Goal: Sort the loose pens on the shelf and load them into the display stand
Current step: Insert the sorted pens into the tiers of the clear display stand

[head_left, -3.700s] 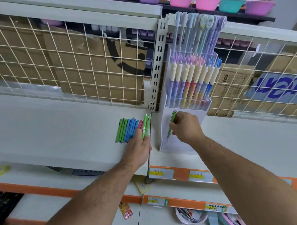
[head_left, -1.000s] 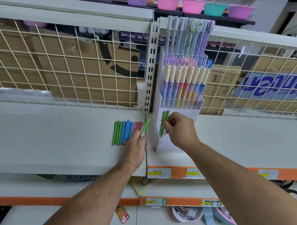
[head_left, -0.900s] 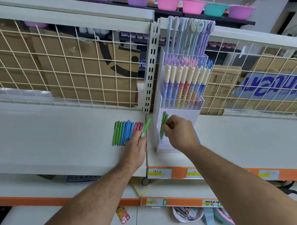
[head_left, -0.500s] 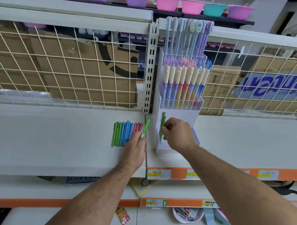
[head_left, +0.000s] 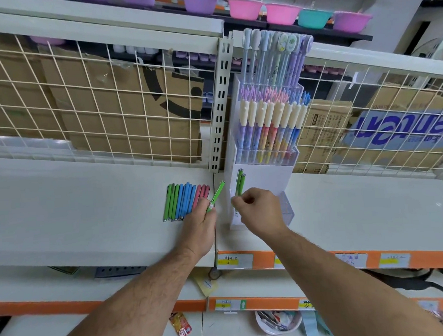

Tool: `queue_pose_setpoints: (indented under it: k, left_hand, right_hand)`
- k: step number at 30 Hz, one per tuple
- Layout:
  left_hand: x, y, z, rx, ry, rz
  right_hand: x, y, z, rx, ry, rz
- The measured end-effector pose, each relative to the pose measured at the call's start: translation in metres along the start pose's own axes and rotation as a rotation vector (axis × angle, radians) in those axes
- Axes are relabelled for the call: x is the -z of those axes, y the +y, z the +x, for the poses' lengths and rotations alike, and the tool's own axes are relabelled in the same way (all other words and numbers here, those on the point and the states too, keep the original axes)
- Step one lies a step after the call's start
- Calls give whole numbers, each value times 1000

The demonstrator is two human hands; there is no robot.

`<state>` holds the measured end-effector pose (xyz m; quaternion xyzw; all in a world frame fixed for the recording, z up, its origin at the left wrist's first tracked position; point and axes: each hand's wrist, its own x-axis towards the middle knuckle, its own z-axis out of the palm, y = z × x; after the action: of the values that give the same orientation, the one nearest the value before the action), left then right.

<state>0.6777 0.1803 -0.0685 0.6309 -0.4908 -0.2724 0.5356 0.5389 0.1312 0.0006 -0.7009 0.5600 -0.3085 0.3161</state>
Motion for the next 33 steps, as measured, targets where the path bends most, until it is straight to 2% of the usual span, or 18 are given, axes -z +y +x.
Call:
queue_pose_setpoints:
  k: [5, 12, 17, 22, 26, 33]
  left_hand:
    - [-1, 0, -2, -33, -59, -77]
    - [2, 3, -7, -76, -180, -41]
    - [9, 9, -12, -136, -187, 147]
    - [42, -5, -6, -210, -4, 555]
    - [55, -22, -8, -203, 46, 807]
    - [52, -24, -6, -168, 28, 897]
  right_hand:
    - [-17, -12, -8, 4, -137, 149]
    - [-15, -13, -13, 51, -78, 125]
    - [-3, -19, -17, 97, -53, 106]
    - [29, -34, -7, 113, 41, 107]
    - [45, -35, 3, 114, 69, 8]
    - [40, -28, 8, 159, 61, -183]
